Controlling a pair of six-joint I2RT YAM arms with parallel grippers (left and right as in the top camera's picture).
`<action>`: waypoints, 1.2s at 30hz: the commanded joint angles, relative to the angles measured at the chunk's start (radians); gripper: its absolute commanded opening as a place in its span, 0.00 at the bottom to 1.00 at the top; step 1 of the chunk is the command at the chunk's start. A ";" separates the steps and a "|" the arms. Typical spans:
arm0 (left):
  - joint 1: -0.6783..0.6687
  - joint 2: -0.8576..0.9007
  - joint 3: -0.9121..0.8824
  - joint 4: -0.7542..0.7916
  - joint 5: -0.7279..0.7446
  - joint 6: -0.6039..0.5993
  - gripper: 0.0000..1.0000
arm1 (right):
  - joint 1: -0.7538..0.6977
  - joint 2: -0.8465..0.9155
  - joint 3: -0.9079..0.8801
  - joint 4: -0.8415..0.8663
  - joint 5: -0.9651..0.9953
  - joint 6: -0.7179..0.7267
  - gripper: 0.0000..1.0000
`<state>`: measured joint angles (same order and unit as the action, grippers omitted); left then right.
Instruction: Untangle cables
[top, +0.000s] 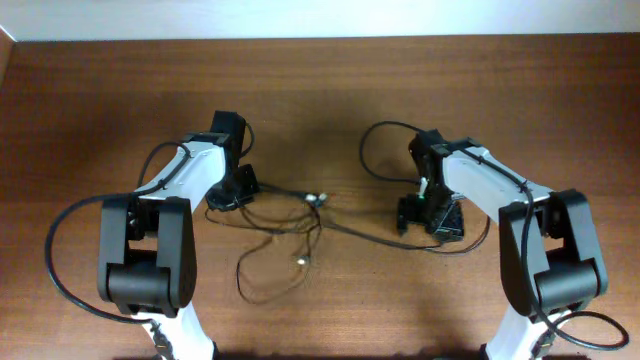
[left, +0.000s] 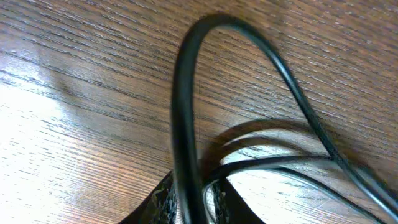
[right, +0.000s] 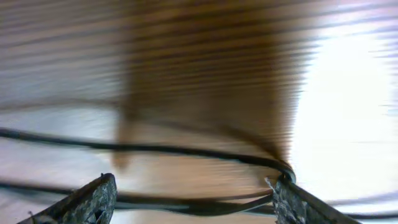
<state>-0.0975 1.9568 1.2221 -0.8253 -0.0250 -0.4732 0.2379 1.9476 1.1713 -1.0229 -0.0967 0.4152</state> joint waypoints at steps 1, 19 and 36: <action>0.023 0.106 -0.059 -0.014 0.008 0.058 0.23 | -0.061 0.108 -0.069 0.058 0.171 -0.023 0.89; 0.000 -0.215 0.317 -0.381 0.097 0.135 0.99 | -0.063 0.103 0.283 -0.290 0.108 -0.171 0.99; 0.000 -0.215 0.246 -0.380 0.097 0.127 0.99 | 0.000 0.103 0.186 0.117 -0.162 -0.232 0.89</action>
<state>-0.0952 1.7393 1.4761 -1.2057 0.0574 -0.3584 0.1951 2.0281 1.3689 -0.9291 -0.2062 0.2028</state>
